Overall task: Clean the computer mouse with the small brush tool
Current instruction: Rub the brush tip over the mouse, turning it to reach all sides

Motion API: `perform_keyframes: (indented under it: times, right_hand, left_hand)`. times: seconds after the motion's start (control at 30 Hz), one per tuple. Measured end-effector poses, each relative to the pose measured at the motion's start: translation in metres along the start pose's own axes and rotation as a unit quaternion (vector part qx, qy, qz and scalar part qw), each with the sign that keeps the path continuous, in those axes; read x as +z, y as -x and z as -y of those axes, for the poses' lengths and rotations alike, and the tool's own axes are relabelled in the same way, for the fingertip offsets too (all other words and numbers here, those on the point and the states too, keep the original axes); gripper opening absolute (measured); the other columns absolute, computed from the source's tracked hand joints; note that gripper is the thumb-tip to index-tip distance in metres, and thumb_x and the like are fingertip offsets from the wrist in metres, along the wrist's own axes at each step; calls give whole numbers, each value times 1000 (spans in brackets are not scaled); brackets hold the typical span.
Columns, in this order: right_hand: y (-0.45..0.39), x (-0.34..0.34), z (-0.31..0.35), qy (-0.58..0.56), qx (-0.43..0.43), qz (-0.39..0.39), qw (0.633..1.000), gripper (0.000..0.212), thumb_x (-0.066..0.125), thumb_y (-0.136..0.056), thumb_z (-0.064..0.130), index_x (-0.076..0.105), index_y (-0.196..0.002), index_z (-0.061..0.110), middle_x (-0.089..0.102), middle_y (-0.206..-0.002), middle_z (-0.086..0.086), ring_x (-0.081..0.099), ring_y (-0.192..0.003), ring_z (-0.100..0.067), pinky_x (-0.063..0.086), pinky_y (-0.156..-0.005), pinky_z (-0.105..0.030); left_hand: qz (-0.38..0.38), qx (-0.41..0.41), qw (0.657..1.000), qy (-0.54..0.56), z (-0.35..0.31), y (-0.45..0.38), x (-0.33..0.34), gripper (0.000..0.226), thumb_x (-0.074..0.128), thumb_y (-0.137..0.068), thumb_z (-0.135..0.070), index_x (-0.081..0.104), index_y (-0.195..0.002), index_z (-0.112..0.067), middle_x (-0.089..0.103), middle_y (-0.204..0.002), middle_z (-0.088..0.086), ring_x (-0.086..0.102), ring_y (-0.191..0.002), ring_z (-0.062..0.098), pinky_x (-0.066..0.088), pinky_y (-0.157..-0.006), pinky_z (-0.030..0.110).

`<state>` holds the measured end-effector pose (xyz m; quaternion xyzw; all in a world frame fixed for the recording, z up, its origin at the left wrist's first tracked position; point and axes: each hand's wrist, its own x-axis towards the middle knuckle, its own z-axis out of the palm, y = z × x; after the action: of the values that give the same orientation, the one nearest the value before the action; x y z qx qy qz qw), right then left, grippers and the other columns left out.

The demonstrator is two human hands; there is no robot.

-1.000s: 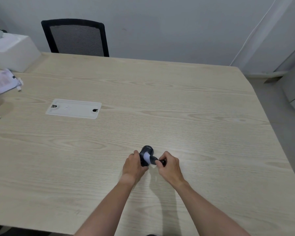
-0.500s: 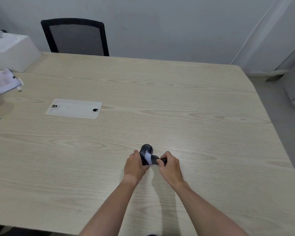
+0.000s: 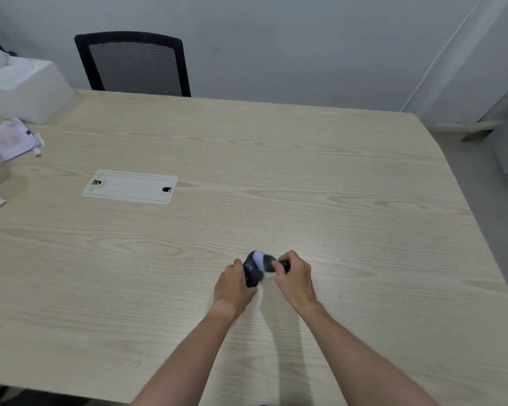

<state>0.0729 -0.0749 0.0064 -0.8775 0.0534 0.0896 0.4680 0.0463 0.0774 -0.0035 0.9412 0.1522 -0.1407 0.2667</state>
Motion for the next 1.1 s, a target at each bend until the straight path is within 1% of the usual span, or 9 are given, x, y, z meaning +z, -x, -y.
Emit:
perform_keyframes:
  times: [0.07,0.13,0.3,0.47,0.63,0.8,0.93,1.03,1.1]
  right_hand:
    - [-1,-2,3,2,-22,70,997,11,68,-88,15,62,-80,14,63,-75,4,58,-68,-7,43,-62,-17]
    - [-3,-1,4,16,-18,84,996,10,68,-88,16,62,-80,14,63,-76,4,58,-69,-8,44,-63,-18]
    - [-8,2,8,10,9,-51,999,10,59,-95,21,59,-88,14,61,-84,0,58,-79,-18,43,-64,-23]
    - [-13,1,13,7,-18,74,997,14,63,-92,27,64,-86,14,66,-83,1,60,-76,-13,48,-65,-22]
    - [-28,-7,20,48,-6,-3,999,14,58,-93,21,61,-87,9,63,-84,-2,58,-75,-16,45,-62,-24]
    - [-29,-7,23,65,-25,99,993,13,63,-91,24,65,-85,12,65,-85,0,60,-77,-12,47,-63,-22]
    - [-29,-10,17,131,-20,-6,991,13,55,-93,15,58,-83,7,62,-82,-5,59,-73,-21,48,-62,-33]
    - [-23,-14,19,59,-3,-33,998,11,56,-93,17,60,-85,9,62,-82,-1,58,-73,-14,46,-60,-24]
    - [-17,-14,18,3,8,-3,1000,10,61,-91,17,62,-84,10,63,-79,1,56,-70,-8,42,-60,-18]
  left_hand:
    - [3,6,1000,6,2,-1,0,43,79,-72,-25,48,-98,-13,60,-96,5,60,-80,22,44,-61,27]
    - [3,12,1000,7,3,-1,0,42,79,-71,-24,47,-95,-14,60,-95,4,59,-78,21,44,-60,27]
    - [4,21,1000,-17,4,0,-3,39,77,-71,-24,44,-91,-18,57,-91,2,55,-73,20,41,-59,27]
    - [7,30,1000,2,5,-1,-3,35,74,-71,-20,48,-94,-17,57,-92,1,56,-75,19,41,-60,27]
    - [20,38,999,0,8,-1,-6,33,73,-70,-15,47,-89,-19,56,-89,1,55,-70,18,33,-50,22]
    - [23,42,999,1,10,-3,-7,30,70,-70,-14,51,-93,-18,57,-92,1,58,-76,20,41,-56,25]
    - [26,54,998,-8,10,-3,-9,30,69,-71,-12,52,-94,-18,56,-90,1,57,-73,20,37,-54,24]
    - [27,58,998,-17,10,-3,-10,30,69,-72,-10,53,-97,-16,55,-90,2,54,-73,20,35,-54,25]
    - [27,56,998,-17,10,-3,-10,29,68,-72,-9,53,-96,-15,54,-90,2,53,-72,20,33,-53,25]
